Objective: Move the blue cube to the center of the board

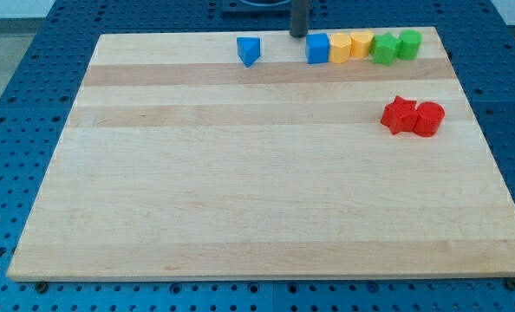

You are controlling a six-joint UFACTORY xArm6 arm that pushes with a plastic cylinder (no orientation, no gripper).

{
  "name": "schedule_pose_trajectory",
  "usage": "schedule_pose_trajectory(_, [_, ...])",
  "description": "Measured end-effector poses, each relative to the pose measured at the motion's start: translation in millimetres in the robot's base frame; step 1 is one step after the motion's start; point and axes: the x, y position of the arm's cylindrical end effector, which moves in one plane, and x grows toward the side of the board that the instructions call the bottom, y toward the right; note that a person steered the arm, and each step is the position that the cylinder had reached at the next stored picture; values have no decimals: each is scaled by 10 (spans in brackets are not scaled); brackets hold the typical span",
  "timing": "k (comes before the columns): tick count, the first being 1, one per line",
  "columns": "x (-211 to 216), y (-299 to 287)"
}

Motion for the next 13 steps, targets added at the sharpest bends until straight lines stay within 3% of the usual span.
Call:
schedule_pose_trajectory(3, [45,219])
schedule_pose_trajectory(7, [2041,119])
schedule_pose_trajectory(9, [2076,310])
schedule_pose_trajectory(13, [2666,566])
